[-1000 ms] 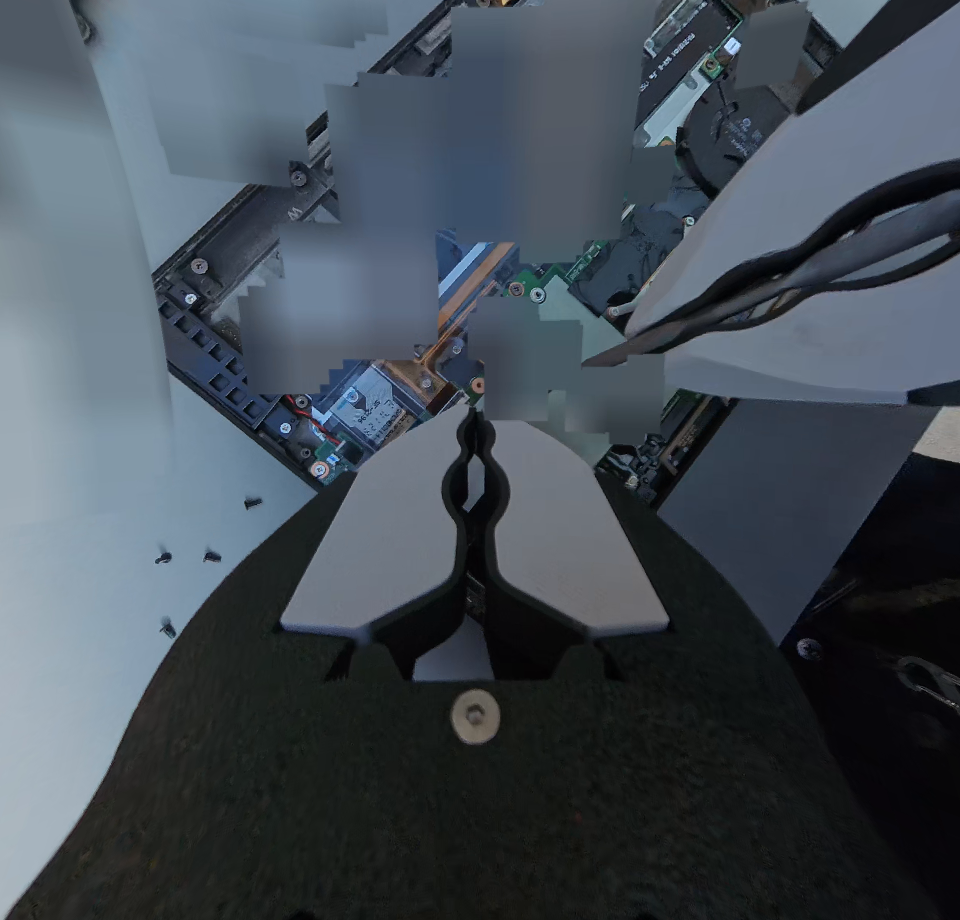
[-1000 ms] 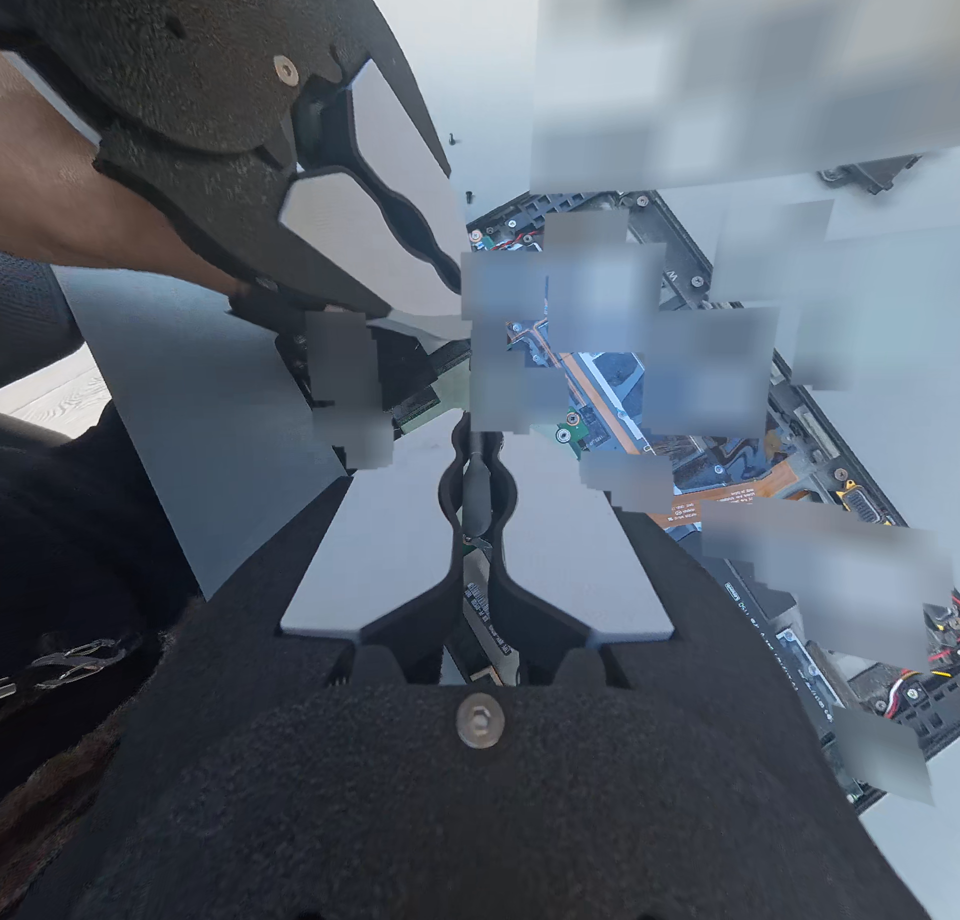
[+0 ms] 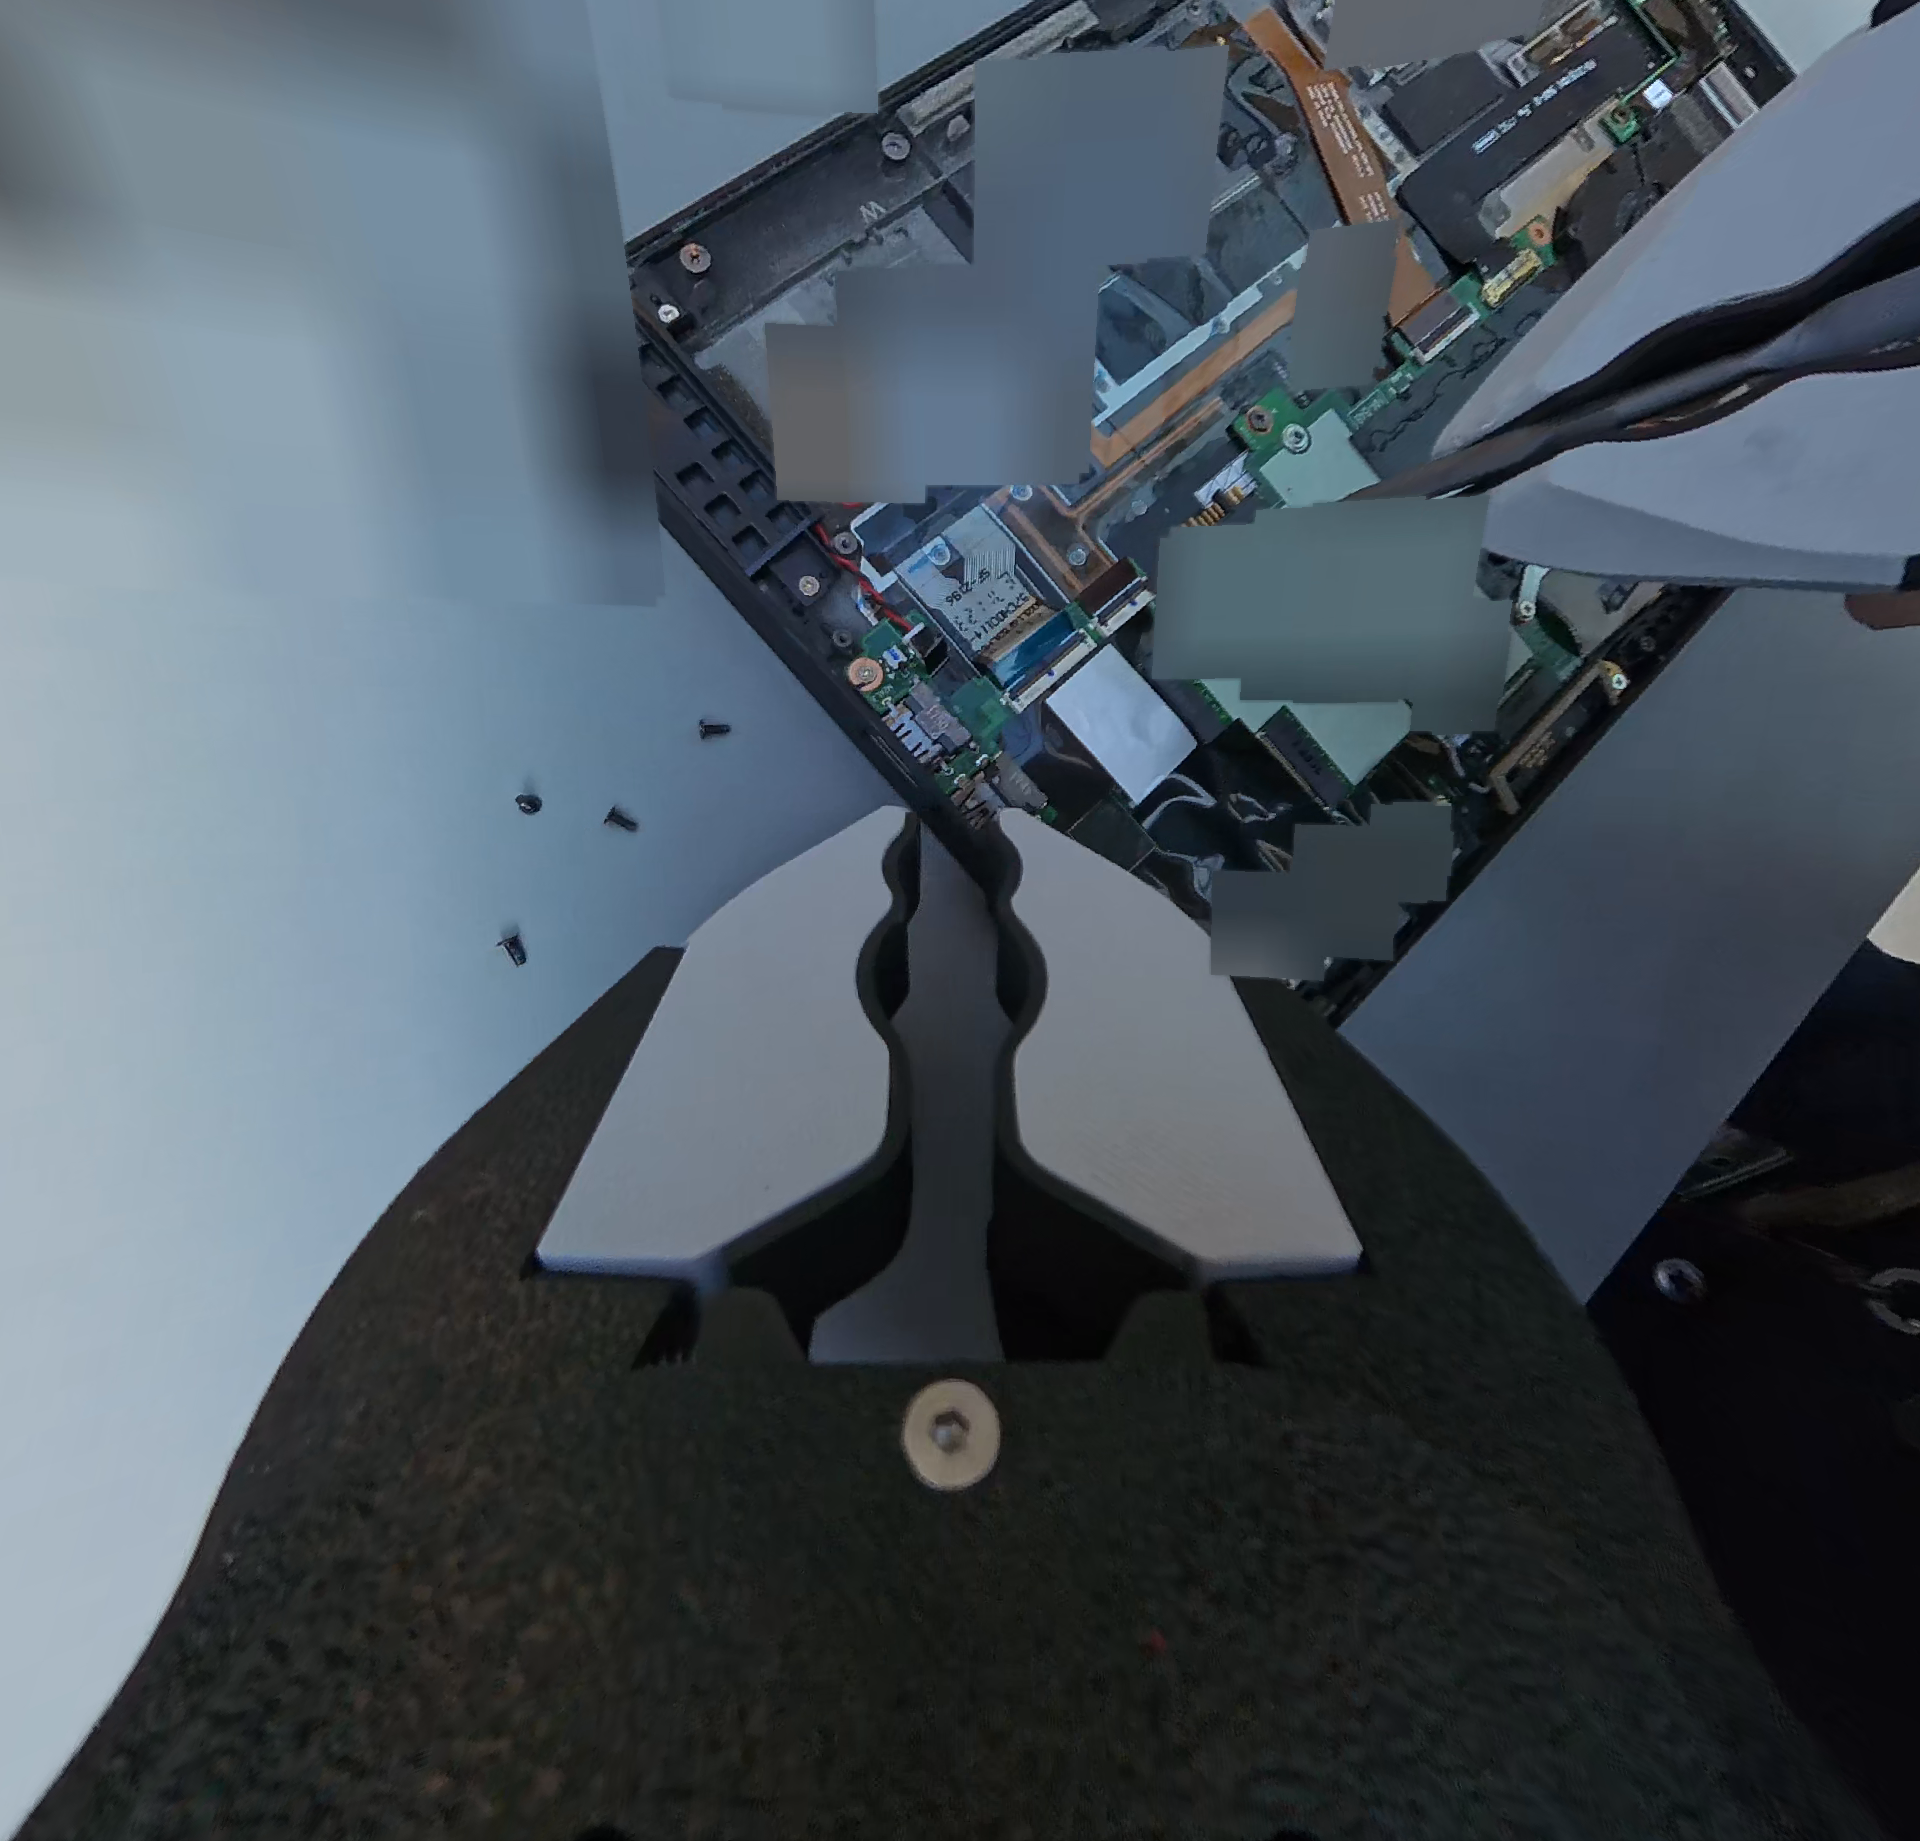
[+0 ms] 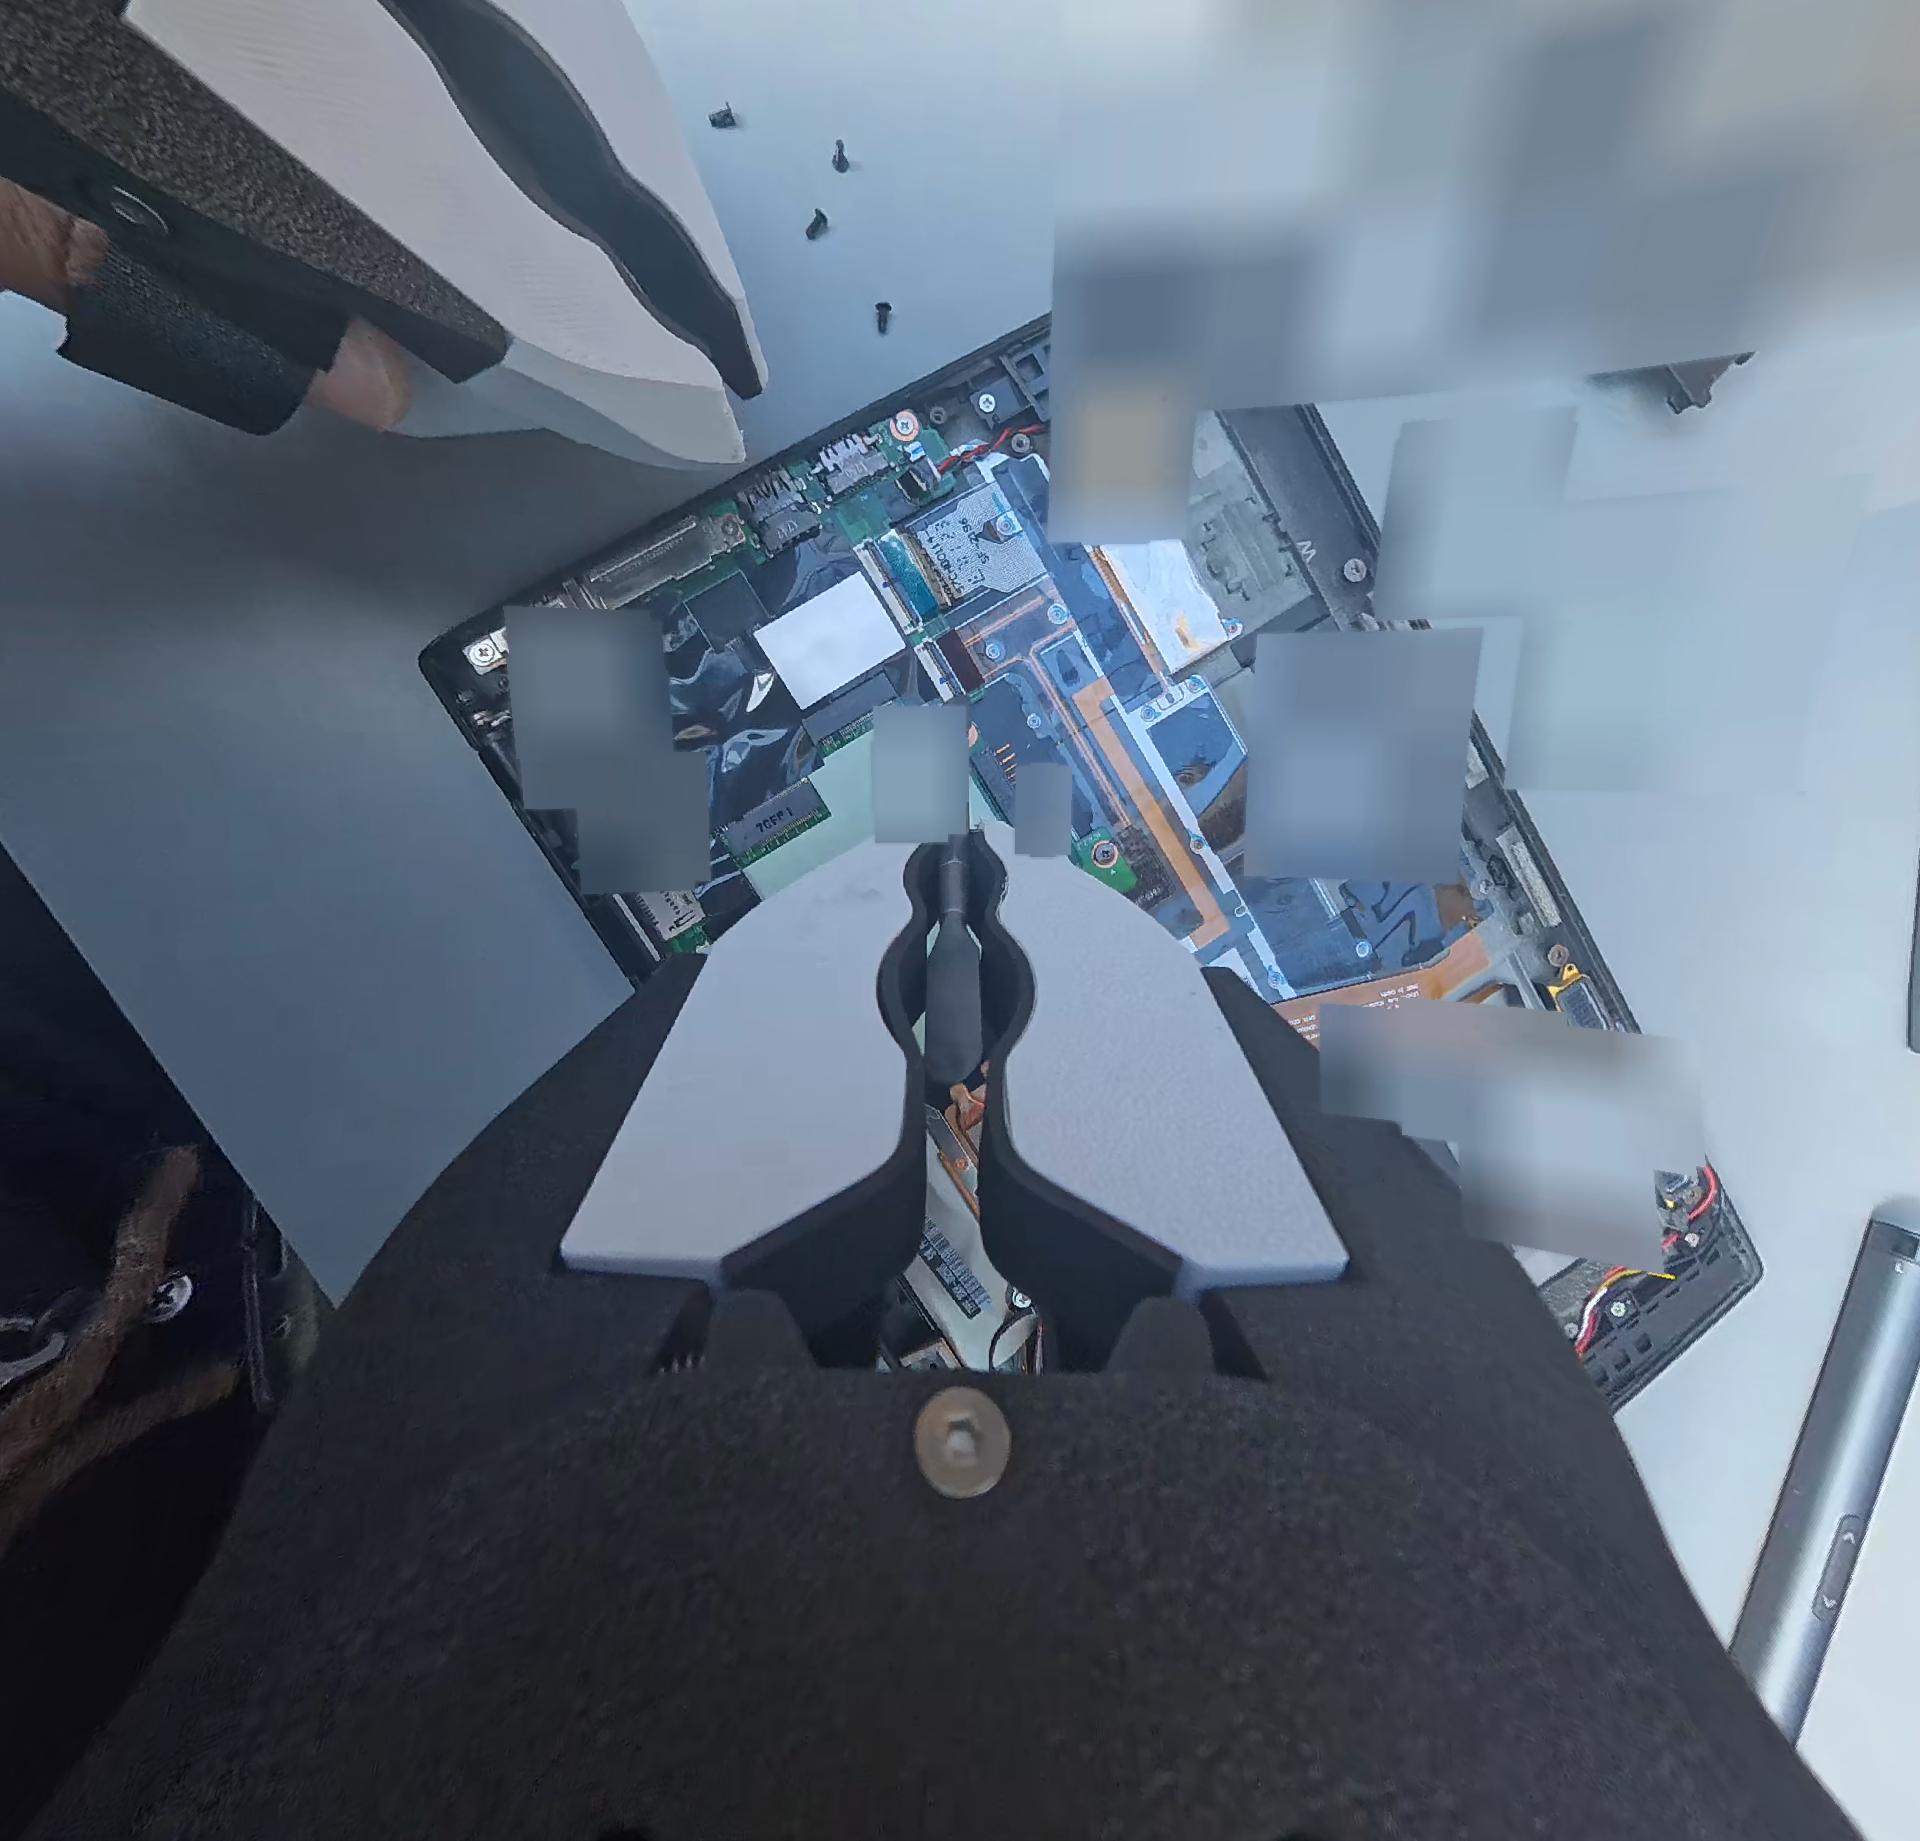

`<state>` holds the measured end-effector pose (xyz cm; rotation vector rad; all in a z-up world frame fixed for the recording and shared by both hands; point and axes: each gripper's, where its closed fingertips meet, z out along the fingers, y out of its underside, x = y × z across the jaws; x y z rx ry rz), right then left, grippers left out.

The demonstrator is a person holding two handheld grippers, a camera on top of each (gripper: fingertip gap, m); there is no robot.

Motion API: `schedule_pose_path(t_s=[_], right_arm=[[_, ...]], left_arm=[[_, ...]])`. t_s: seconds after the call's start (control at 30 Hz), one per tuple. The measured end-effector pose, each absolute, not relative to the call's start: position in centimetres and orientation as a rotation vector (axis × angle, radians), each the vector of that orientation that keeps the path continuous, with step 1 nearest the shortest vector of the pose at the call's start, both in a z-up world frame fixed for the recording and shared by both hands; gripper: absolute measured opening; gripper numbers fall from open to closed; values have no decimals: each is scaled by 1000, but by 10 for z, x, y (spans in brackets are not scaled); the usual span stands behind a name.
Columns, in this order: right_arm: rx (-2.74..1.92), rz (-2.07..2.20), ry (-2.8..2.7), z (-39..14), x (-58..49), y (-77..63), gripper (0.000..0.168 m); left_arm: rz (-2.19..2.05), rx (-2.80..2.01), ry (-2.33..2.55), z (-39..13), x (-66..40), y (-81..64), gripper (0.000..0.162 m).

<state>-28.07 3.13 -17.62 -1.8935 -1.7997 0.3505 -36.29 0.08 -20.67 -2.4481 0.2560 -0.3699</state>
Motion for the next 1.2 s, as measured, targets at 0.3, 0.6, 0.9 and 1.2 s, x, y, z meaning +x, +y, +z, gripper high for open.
schedule_pose_path(t_s=[0.3, 0.6, 0.9, 1.2], right_arm=[[-1883, 286, -1792, -176, -281, 30, 4], [-1893, 277, -1772, -179, -278, 30, 4], [-1876, 341, -1636, -146, -276, 42, 4], [-1983, 470, -1654, -172, -261, 34, 4]], left_arm=[[-393, -2430, 252, -207, -362, -3, 11], [-419, -2434, 254, -211, -357, -7, 11], [-421, -2448, 240, -211, -358, -10, 10], [-401, -2453, 206, -212, -365, -7, 10]])
